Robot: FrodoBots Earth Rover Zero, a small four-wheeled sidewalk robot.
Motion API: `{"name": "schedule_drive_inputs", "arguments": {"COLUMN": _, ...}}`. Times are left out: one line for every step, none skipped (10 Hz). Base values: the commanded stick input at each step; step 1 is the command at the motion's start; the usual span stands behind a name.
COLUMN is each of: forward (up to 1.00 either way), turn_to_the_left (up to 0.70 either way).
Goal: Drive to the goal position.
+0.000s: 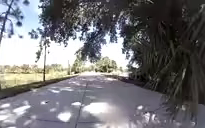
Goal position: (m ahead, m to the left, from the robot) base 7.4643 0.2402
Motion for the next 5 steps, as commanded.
{"name": "schedule_drive_inputs", "arguments": {"forward": 0.85, "turn_to_the_left": 0.0}}
{"name": "schedule_drive_inputs", "arguments": {"forward": 0.85, "turn_to_the_left": 0.0}}
{"name": "schedule_drive_inputs", "arguments": {"forward": 0.85, "turn_to_the_left": 0.0}}
{"name": "schedule_drive_inputs", "arguments": {"forward": 0.85, "turn_to_the_left": 0.0}}
{"name": "schedule_drive_inputs", "arguments": {"forward": 0.85, "turn_to_the_left": 0.0}}
